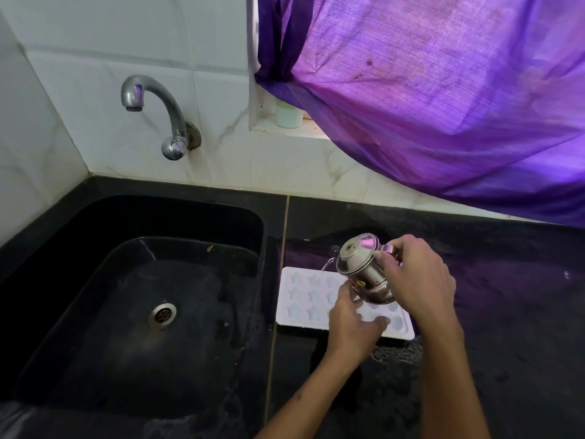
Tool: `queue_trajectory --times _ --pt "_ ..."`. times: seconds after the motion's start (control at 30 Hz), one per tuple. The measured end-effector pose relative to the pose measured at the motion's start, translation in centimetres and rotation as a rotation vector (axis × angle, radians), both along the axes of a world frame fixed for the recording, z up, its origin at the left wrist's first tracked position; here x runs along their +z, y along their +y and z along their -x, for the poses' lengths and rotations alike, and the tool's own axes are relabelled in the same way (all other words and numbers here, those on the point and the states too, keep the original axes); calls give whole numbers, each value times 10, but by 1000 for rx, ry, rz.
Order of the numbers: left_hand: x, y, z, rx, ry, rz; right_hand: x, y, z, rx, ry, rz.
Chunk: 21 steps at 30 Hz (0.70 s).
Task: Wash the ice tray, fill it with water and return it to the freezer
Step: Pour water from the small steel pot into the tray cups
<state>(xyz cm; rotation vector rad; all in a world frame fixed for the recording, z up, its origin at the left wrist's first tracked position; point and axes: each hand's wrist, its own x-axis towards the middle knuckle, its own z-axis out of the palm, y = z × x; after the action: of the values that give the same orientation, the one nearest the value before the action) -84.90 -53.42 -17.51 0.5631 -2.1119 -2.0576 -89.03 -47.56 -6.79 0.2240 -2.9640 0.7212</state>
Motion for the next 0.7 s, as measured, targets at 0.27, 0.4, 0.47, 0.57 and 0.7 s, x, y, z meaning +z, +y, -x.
queue_trajectory --times 0.27,0.4,0.47,0.57,0.7 --pt "-2 1 -1 3 -5 -2 0 0 -1 -2 -5 6" --pt "-3 -1 0 32 12 -5 -2 2 1 -2 -13 43" --pt "-2 -2 -1 47 33 -2 -1 3 1 0 -20 70" --pt "-1 -4 -2 78 65 -3 1 2 1 1 -22 121" --pt "2 -10 -3 110 91 -2 1 -4 -1 3 -3 171"
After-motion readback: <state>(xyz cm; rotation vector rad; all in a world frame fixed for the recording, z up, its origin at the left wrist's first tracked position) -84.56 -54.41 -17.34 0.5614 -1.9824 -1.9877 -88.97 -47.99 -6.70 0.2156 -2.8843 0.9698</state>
